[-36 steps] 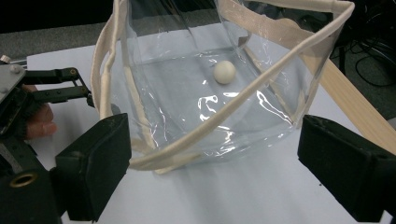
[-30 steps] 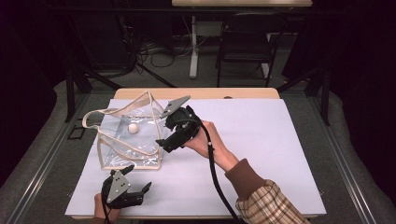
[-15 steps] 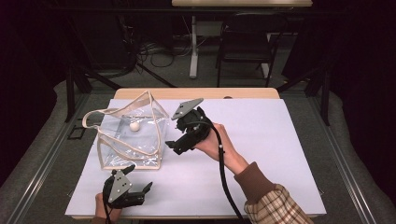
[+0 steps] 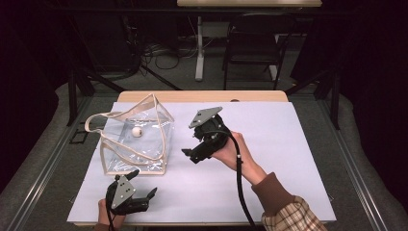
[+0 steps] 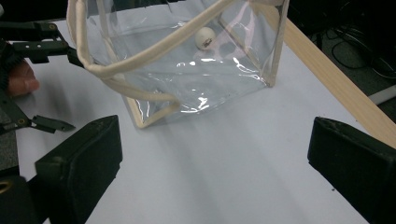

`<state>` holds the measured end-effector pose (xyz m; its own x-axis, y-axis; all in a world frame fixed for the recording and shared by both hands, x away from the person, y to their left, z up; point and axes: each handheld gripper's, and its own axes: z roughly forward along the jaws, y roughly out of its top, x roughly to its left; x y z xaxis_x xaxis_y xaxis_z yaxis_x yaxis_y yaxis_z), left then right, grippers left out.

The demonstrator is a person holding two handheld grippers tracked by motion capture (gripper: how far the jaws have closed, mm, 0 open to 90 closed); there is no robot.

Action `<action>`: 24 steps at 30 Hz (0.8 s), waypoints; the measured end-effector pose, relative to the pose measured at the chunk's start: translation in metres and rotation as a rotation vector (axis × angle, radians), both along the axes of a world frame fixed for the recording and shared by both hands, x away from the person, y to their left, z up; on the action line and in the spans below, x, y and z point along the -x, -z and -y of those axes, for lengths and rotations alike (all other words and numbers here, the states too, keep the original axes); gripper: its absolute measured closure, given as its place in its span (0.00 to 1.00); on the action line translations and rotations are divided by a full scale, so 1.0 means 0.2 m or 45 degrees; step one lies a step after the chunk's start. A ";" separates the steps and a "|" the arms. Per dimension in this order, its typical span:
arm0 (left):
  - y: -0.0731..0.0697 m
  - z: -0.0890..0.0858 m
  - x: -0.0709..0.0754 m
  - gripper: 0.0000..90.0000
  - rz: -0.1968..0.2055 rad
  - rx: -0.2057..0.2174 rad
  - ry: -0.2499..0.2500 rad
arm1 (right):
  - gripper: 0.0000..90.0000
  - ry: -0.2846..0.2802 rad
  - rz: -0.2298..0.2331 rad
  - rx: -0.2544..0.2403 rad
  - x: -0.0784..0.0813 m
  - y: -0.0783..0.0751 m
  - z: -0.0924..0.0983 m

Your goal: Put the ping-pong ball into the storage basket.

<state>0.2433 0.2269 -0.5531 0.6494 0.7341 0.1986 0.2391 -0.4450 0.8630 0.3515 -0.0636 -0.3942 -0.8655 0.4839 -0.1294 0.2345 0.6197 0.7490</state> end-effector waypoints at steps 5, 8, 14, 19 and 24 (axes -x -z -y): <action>0.00 0.01 0.00 0.18 -0.001 0.000 -0.005 | 0.03 0.017 -0.007 0.002 0.01 0.02 0.05; 0.00 0.01 -0.01 0.18 -0.004 -0.004 -0.004 | 0.03 0.021 -0.001 0.006 0.02 0.04 0.08; 0.00 0.01 0.00 0.18 -0.004 -0.004 -0.008 | 0.03 0.038 0.002 -0.001 0.04 0.05 0.13; 0.01 0.01 -0.01 0.18 -0.008 -0.006 -0.005 | 0.03 0.054 0.017 0.001 0.06 0.08 0.18; 0.01 0.01 0.00 0.18 -0.007 -0.009 -0.001 | 0.03 0.081 0.016 0.004 0.07 0.12 0.23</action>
